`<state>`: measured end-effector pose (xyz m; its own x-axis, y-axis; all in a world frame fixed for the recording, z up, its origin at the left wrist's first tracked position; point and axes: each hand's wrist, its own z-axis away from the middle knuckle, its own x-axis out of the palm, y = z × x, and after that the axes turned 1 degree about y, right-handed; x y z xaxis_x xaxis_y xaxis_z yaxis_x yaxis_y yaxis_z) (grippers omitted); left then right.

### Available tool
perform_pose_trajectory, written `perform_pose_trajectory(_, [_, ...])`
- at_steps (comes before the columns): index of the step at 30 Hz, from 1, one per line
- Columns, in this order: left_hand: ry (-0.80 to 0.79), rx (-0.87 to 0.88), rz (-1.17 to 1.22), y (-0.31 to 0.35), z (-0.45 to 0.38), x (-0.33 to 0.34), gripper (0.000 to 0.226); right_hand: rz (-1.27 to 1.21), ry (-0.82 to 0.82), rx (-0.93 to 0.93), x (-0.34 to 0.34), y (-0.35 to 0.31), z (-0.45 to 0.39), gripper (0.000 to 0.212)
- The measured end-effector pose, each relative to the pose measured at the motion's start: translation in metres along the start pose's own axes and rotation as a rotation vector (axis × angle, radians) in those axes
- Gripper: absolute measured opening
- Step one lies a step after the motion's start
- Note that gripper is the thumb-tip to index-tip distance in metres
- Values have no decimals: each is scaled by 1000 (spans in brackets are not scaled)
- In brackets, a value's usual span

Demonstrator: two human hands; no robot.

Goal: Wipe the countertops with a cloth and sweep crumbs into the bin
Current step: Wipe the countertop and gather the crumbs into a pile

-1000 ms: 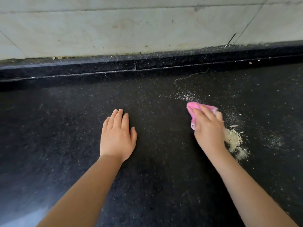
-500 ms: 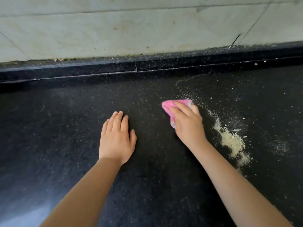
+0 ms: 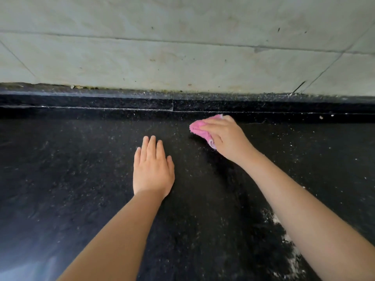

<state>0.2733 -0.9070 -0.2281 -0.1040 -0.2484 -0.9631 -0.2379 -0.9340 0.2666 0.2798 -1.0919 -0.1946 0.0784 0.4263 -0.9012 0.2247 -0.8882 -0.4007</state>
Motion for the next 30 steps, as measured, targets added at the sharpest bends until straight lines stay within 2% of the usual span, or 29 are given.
perform_pose_trajectory(4, [-33,-20,-18,3,-1,1,53,-33,-221,44,8,12,-29,34])
perform_pose_trajectory(7, [-57,-31,-9,4,-1,-1,51,-89,-324,-29,7,9,-21,33])
perform_pose_trajectory(10, [-56,-44,6,4,-2,-1,50,-97,-548,-69,-5,20,5,35])
perform_pose_trajectory(14, [-36,-48,29,4,-3,1,50,-101,-884,64,-49,45,28,43])
perform_pose_trajectory(15, [-23,-48,40,4,-3,1,49,-113,-926,100,-60,49,28,46])
perform_pose_trajectory(17, [-13,-51,50,5,-3,3,48,-252,-866,193,-77,50,19,50])
perform_pose_trajectory(19, [-1,-56,46,4,-3,6,46,-371,-672,215,-79,47,-1,46])
perform_pose_trajectory(21, [14,-58,35,4,-3,5,49,-297,-468,163,-63,45,-24,40])
perform_pose_trajectory(23, [17,-52,23,5,-4,6,57,-162,-357,93,-40,45,-37,34])
perform_pose_trajectory(25, [18,-50,14,5,-4,7,59,-107,-335,43,-19,52,-32,32])
perform_pose_trajectory(27, [20,-50,13,4,-4,8,58,-164,-361,75,-21,54,-15,32])
perform_pose_trajectory(28, [23,-52,11,4,-4,8,58,-198,-437,126,-30,54,-5,33])
perform_pose_trajectory(30, [23,-52,6,4,-3,8,57,-235,-748,187,-51,60,17,36])
